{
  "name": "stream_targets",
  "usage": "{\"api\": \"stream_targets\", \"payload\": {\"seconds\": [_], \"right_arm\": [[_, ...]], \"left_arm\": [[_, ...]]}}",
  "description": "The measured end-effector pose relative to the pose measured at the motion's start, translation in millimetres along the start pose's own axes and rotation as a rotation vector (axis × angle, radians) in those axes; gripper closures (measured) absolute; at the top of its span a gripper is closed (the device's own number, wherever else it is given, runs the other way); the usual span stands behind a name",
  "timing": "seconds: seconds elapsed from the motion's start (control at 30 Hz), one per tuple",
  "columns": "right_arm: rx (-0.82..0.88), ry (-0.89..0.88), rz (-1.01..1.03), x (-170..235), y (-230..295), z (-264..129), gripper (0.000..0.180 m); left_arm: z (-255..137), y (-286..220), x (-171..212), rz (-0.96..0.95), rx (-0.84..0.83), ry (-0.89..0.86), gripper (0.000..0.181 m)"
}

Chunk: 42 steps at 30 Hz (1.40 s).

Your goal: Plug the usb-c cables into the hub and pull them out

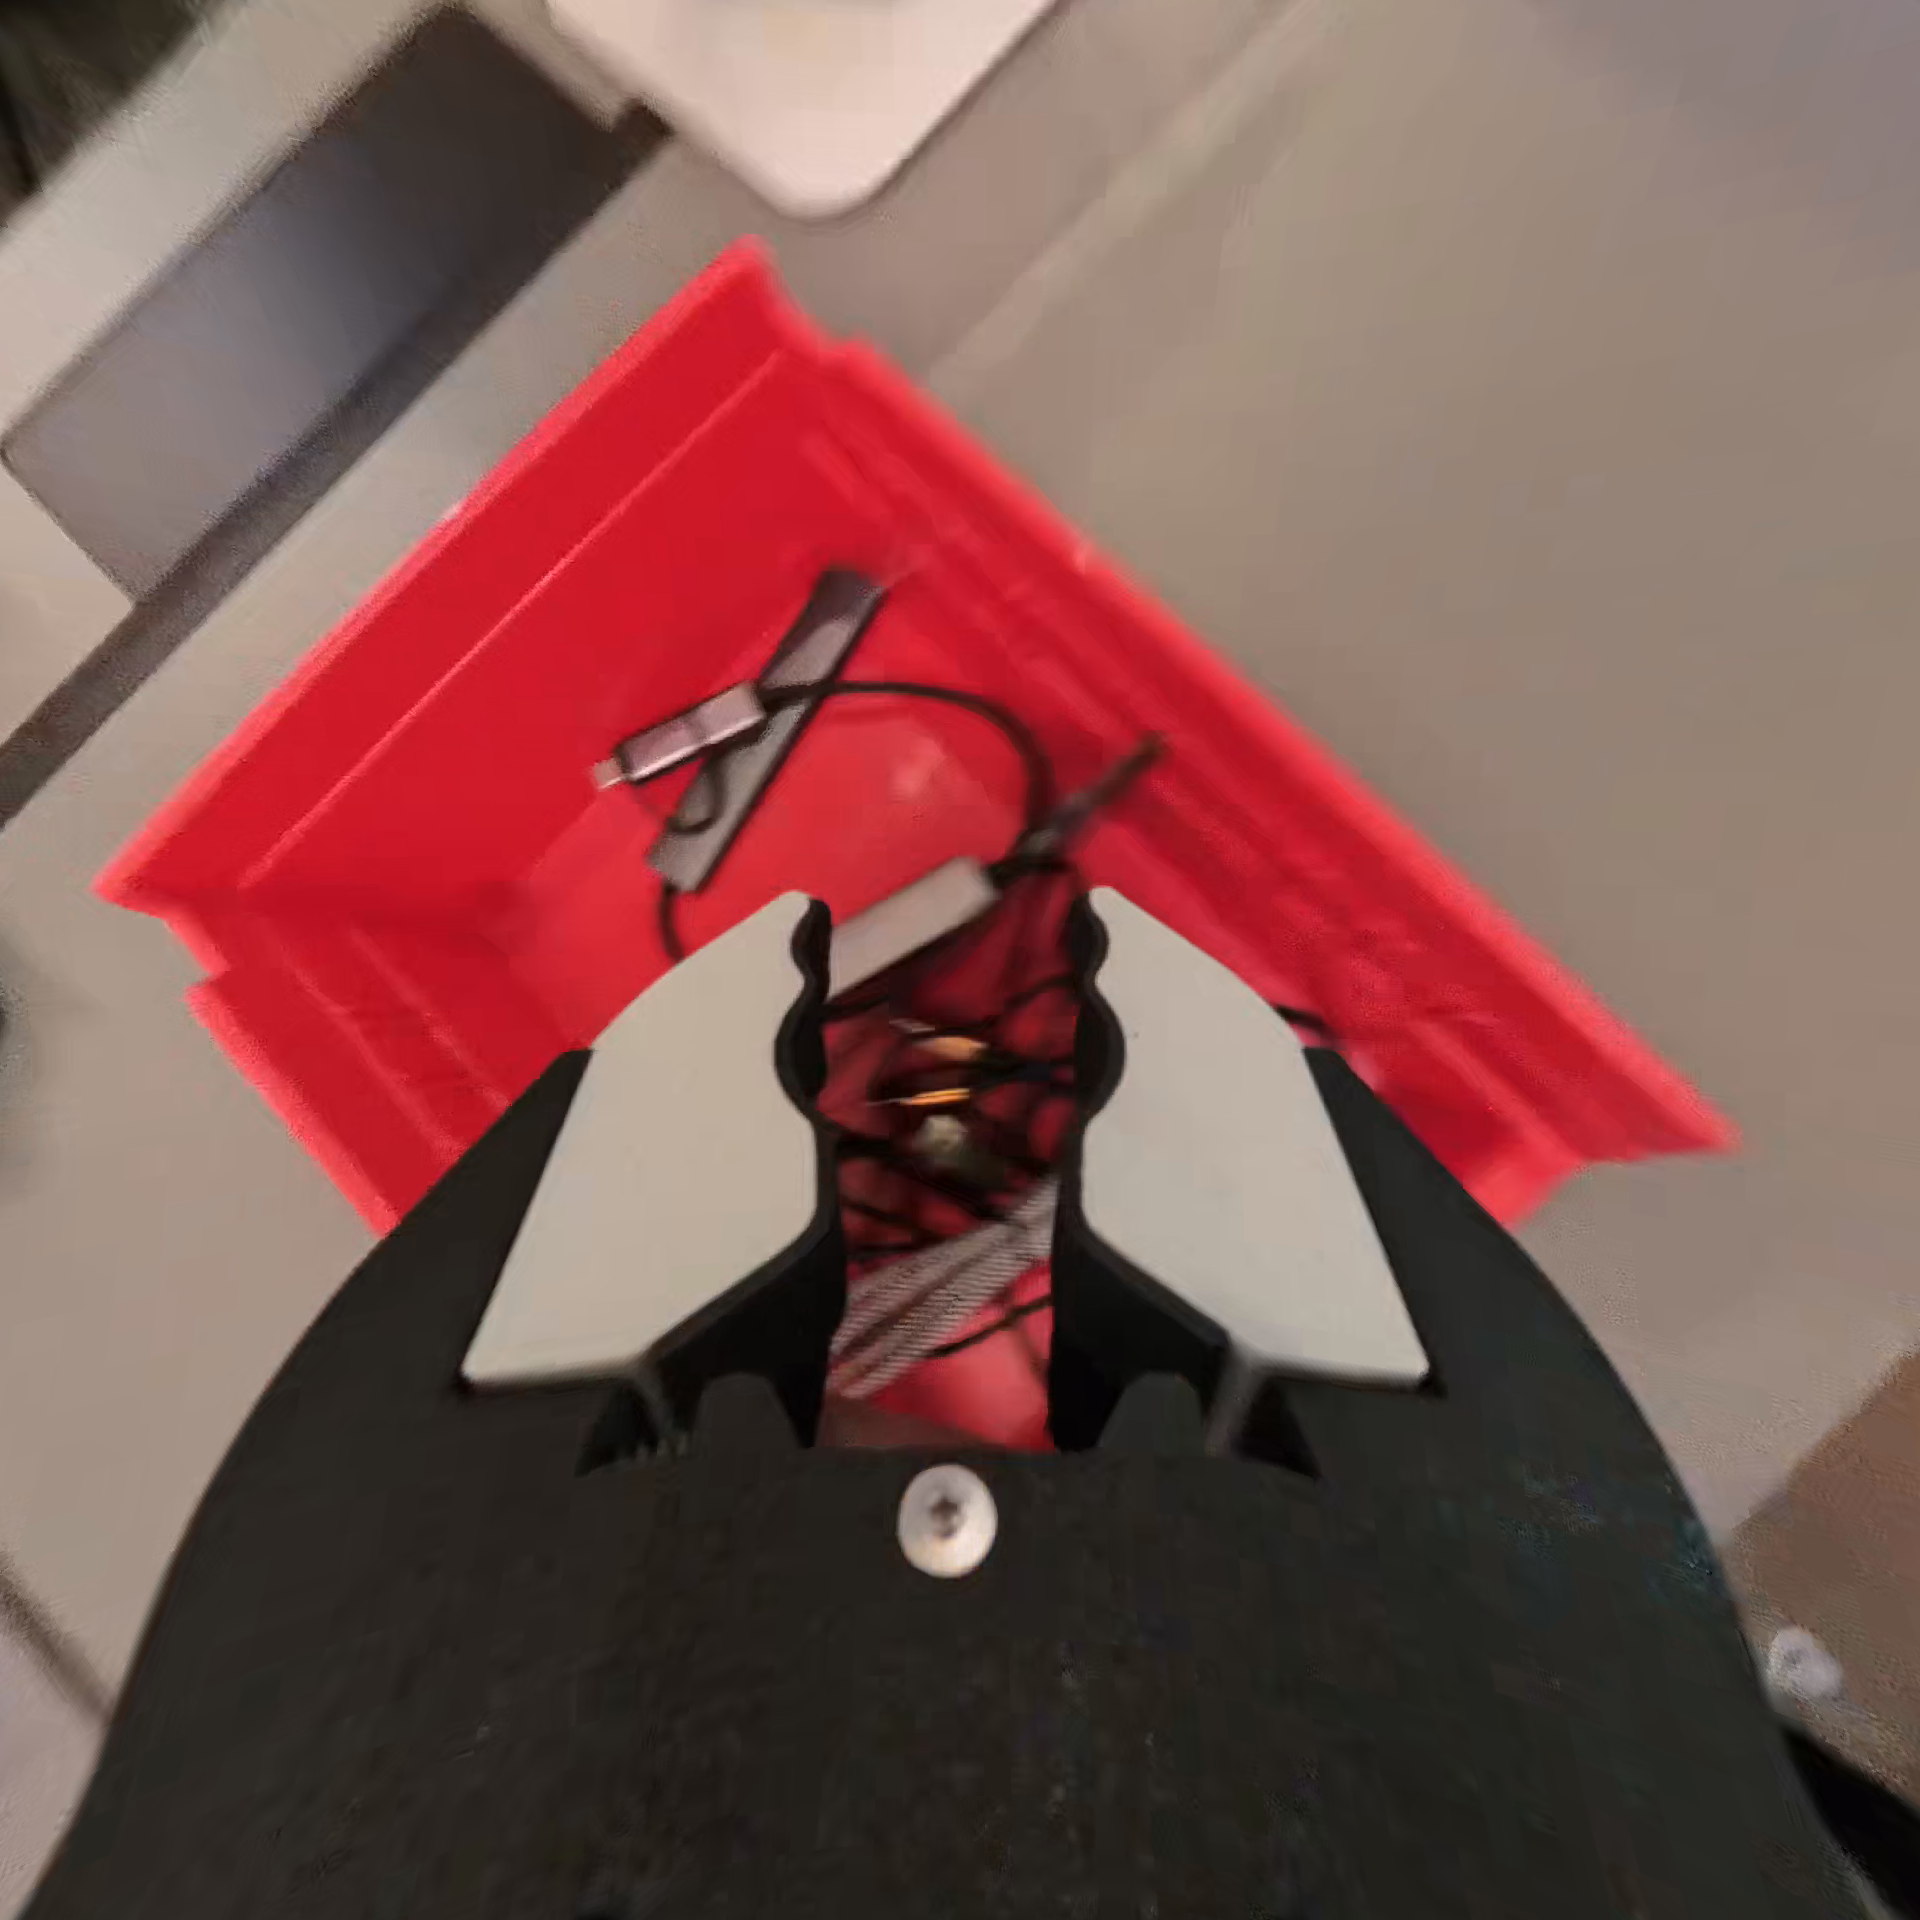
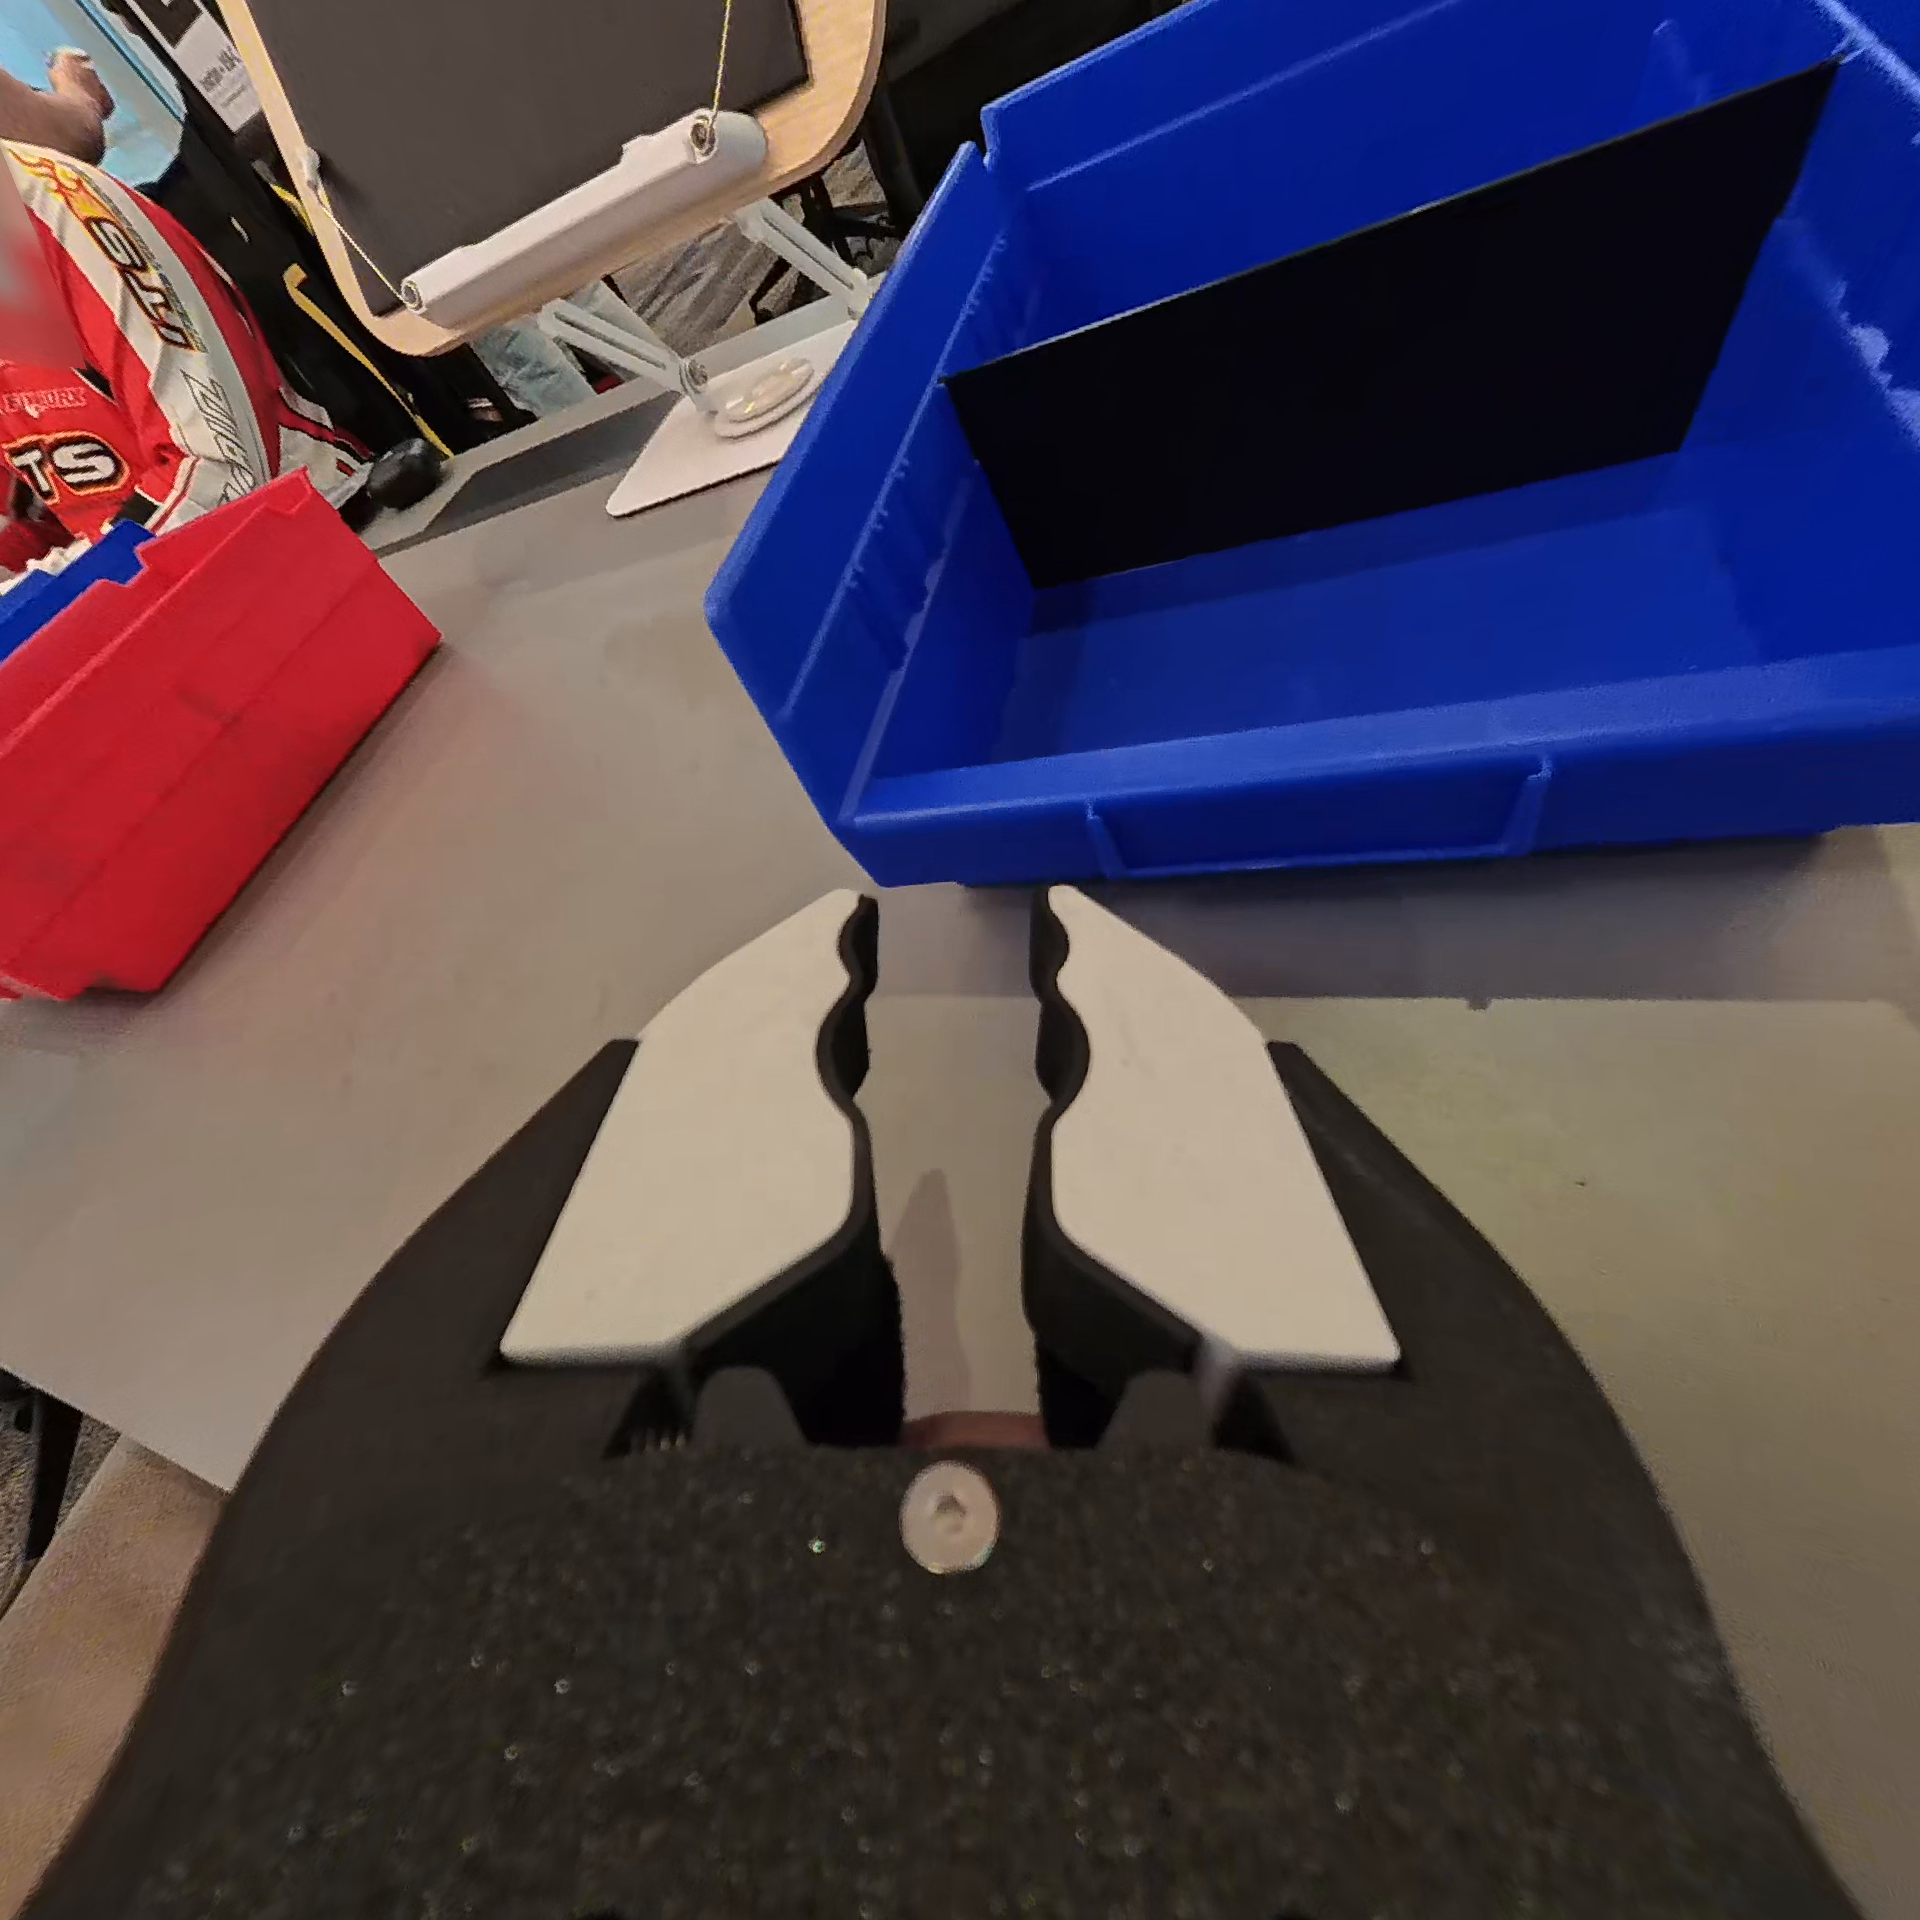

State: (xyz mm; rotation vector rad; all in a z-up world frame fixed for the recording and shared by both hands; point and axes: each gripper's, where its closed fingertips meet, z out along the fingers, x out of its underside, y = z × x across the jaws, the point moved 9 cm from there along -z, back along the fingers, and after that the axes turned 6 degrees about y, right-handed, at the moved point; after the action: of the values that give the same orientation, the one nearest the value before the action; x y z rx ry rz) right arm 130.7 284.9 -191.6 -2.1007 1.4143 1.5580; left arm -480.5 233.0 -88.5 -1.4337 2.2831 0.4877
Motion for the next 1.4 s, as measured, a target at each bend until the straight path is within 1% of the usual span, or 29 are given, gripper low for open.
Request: {"api": "stream_targets", "payload": {"seconds": [0.1, 0.17, 0.3, 0.4, 0.43, 0.47, 0.5, 0.6, 0.63, 0.67, 0.8, 0.9, 0.93, 1.03, 1.07, 1.13, 1.2, 1.23, 1.3, 1.4], "right_arm": [[-0.007, 0.009, -0.007, 0.8, 2.0, 1.0, 0.152], [-0.012, 0.012, -0.01, 1.2, 3.1, 1.6, 0.152], [-0.02, 0.021, -0.022, 3.0, 4.6, 1.6, 0.152], [-0.023, 0.028, -0.028, 4.7, 4.2, 1.0, 0.152], [-0.027, 0.032, -0.026, 5.2, 3.7, 1.1, 0.152], [-0.032, 0.035, -0.023, 5.6, 3.4, 1.3, 0.152], [-0.039, 0.038, -0.017, 6.1, 3.1, 1.8, 0.152], [-0.065, 0.047, 0.002, 7.0, 4.4, 4.7, 0.152], [-0.073, 0.052, 0.004, 7.5, 5.7, 6.0, 0.152], [-0.078, 0.057, 0.002, 8.0, 6.9, 7.2, 0.152], [-0.073, 0.06, -0.026, 8.1, 11.7, 8.4, 0.152], [-0.066, 0.051, -0.035, 7.5, 12.5, 6.2, 0.152], [-0.069, 0.047, -0.03, 7.3, 12.2, 5.5, 0.152], [-0.074, 0.038, -0.015, 6.6, 11.1, 3.5, 0.153], [-0.073, 0.036, -0.016, 6.2, 11.0, 2.9, 0.153], [-0.073, 0.034, -0.022, 5.4, 11.9, 2.3, 0.153], [-0.076, 0.032, -0.029, 4.8, 14.2, 2.7, 0.153], [-0.079, 0.033, -0.034, 4.8, 15.8, 3.2, 0.153], [-0.081, 0.038, -0.05, 5.1, 19.0, 4.5, 0.153], [-0.09, 0.033, -0.08, 4.8, 25.1, 5.6, 0.153]], "left_arm": [[45.5, 53.7, -16.4, 0.045, -0.014, 0.27, 0.133], [75.0, 73.9, -19.5, 0.089, -0.003, 0.386, 0.131], [119.1, 91.8, -16.1, 0.112, 0.064, 0.513, 0.131], [134.3, 93.2, -10.1, 0.144, 0.095, 0.633, 0.131], [135.8, 90.7, -9.2, 0.175, 0.1, 0.657, 0.136], [136.2, 88.0, -10.8, 0.208, 0.1, 0.644, 0.14], [136.6, 86.5, -12.2, 0.237, 0.091, 0.639, 0.141], [137.9, 83.5, -15.0, 0.254, 0.089, 0.612, 0.147], [137.8, 83.1, -14.9, 0.26, 0.081, 0.605, 0.156], [137.2, 82.5, -14.2, 0.28, 0.067, 0.6, 0.157], [127.0, 74.8, -8.3, 0.405, -0.134, 0.643, 0.158], [100.1, 69.4, -7.0, 0.476, -0.301, 0.649, 0.159], [87.0, 69.5, -8.1, 0.513, -0.4, 0.66, 0.159], [42.1, 66.8, -16.4, 0.7, -0.796, 0.693, 0.159], [29.3, 62.8, -18.8, 0.765, -0.905, 0.711, 0.16], [11.2, 53.1, -19.1, 0.853, -1.017, 0.749, 0.159], [-2.3, 44.0, -21.2, 0.96, -1.156, 0.722, 0.159], [-8.0, 39.4, -22.1, 0.982, -1.198, 0.703, 0.159], [-18.9, 31.8, -25.6, 0.972, -1.26, 0.641, 0.159], [-36.4, 22.2, -34.1, 0.938, -1.36, 0.499, 0.159]]}}
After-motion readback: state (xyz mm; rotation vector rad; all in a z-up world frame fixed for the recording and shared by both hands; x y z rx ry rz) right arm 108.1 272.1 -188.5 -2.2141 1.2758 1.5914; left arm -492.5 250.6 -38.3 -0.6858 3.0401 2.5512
